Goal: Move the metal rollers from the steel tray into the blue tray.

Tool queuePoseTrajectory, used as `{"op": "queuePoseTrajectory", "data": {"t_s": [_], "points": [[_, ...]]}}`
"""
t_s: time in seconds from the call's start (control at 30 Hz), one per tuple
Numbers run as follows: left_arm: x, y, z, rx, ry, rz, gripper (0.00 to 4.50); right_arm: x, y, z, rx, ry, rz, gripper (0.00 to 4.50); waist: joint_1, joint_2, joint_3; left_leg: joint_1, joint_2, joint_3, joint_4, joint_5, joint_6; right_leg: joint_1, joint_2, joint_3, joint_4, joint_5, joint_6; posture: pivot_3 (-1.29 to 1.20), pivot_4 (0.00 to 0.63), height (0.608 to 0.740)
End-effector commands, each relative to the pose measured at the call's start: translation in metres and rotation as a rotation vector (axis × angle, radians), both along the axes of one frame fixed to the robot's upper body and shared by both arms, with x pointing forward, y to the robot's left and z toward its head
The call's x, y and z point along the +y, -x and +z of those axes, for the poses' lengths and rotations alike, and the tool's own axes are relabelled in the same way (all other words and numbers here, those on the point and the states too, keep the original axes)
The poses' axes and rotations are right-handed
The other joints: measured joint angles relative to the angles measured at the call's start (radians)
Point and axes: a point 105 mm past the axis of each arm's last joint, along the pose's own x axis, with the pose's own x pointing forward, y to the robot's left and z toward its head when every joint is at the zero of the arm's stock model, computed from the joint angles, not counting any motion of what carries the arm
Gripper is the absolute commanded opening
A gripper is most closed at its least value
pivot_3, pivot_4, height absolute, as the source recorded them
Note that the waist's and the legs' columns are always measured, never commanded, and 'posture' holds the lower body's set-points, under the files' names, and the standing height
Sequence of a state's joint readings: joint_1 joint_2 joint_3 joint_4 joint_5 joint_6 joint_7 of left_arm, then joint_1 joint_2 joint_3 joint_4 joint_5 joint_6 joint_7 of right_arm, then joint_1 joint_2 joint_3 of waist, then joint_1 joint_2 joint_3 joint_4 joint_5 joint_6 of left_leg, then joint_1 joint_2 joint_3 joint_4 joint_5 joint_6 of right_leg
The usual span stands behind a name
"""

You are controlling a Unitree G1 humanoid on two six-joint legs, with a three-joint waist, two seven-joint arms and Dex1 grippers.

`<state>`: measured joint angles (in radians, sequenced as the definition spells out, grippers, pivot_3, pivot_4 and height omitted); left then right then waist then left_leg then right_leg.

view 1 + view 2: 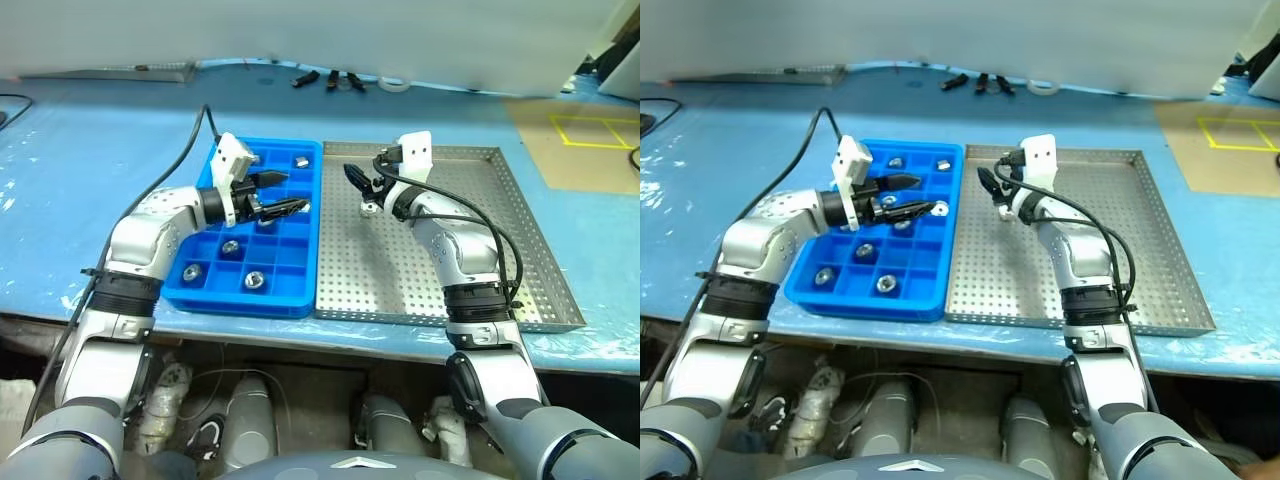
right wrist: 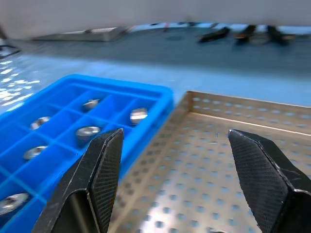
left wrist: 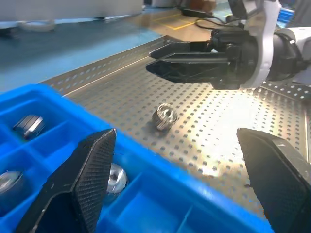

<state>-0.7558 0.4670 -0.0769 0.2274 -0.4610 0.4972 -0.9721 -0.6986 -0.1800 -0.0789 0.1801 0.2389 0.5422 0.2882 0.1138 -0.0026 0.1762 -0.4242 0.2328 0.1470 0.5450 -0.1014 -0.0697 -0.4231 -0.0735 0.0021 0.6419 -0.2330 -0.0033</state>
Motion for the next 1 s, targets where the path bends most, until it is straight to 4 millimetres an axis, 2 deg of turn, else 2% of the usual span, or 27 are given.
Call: {"op": "queuePoseTrajectory", "data": {"t_s": [0.03,0.17,0.33,0.43,0.47,0.57,0.7,0.87,0.97,1.0], "points": [[-0.011,-0.001,0.013,-0.061,-0.001,-0.056,4.21,-0.002,-0.002,-0.013,0.015,0.006,-0.047,3.62,-0.014,0.0,0.0,0.0,0.0,0.0,0.0,0.0,0.001,0.0,0.0,0.0,0.0,0.0,0.0,-0.05,0.15,0.74],[-0.013,-0.004,0.015,-0.068,0.006,-0.063,4.21,0.007,-0.004,-0.042,0.086,-0.007,-0.055,3.62,-0.026,0.0,0.0,0.0,0.0,0.0,0.001,-0.001,0.002,0.0,0.0,0.0,0.0,0.0,0.0,-0.06,0.15,0.74],[-0.009,-0.003,0.014,-0.066,0.003,-0.066,4.21,0.015,-0.009,-0.052,0.088,0.002,-0.07,3.62,-0.021,0.0,0.0,0.0,0.0,0.001,0.001,-0.001,0.003,0.0,-0.001,0.0,0.0,-0.001,-0.002,-0.05,0.15,0.74],[-0.003,-0.004,0.011,-0.061,-0.009,-0.053,4.21,0.004,-0.016,-0.063,0.112,0.038,-0.129,4.16,-0.018,0.0,0.0,0.0,0.0,0.001,0.002,-0.001,0.003,0.001,-0.001,0.0,0.0,-0.002,-0.004,-0.03,0.15,0.74],[-0.002,-0.004,0.011,-0.06,-0.011,-0.051,4.21,0.001,-0.017,-0.066,0.118,0.051,-0.146,4.48,-0.017,0.0,0.0,0.0,0.0,0.001,0.002,-0.001,0.003,0.001,-0.001,0.0,0.0,-0.002,-0.005,-0.03,0.15,0.74],[0.001,-0.003,0.01,-0.057,-0.014,-0.049,4.21,-0.003,-0.019,-0.075,0.138,0.084,-0.169,4.48,-0.017,0.0,0.0,0.0,0.0,0.001,0.002,-0.001,0.003,0.002,-0.002,0.0,0.0,-0.002,-0.005,-0.02,0.15,0.74],[0.003,-0.002,0.008,-0.052,-0.019,-0.041,4.21,0.001,-0.019,-0.079,0.146,0.063,-0.161,4.48,-0.018,0.0,0.0,0.001,0.0,0.001,0.002,-0.001,0.003,0.002,-0.001,0.0,0.0,-0.002,-0.005,-0.02,0.15,0.74],[0.004,-0.002,0.007,-0.05,-0.026,-0.039,4.21,0.007,-0.02,-0.074,0.12,0.012,-0.144,4.48,-0.019,0.0,0.0,0.002,0.0,0.001,0.002,-0.001,0.003,0.003,-0.001,0.0,0.0,-0.002,-0.005,-0.03,0.15,0.74],[0.004,-0.002,0.006,-0.047,-0.03,-0.039,4.21,0.009,-0.02,-0.067,0.097,-0.017,-0.139,3.94,-0.019,0.0,0.0,0.002,0.0,0.001,0.002,-0.001,0.003,0.003,-0.001,0.0,0.0,-0.002,-0.005,-0.03,0.15,0.74],[0.004,-0.002,0.006,-0.046,-0.032,-0.04,4.21,0.009,-0.02,-0.066,0.094,-0.02,-0.138,3.62,-0.019,0.0,0.0,0.002,0.0,0.001,0.002,-0.001,0.003,0.003,-0.001,0.0,0.0,-0.002,-0.005,-0.03,0.15,0.74]]}}
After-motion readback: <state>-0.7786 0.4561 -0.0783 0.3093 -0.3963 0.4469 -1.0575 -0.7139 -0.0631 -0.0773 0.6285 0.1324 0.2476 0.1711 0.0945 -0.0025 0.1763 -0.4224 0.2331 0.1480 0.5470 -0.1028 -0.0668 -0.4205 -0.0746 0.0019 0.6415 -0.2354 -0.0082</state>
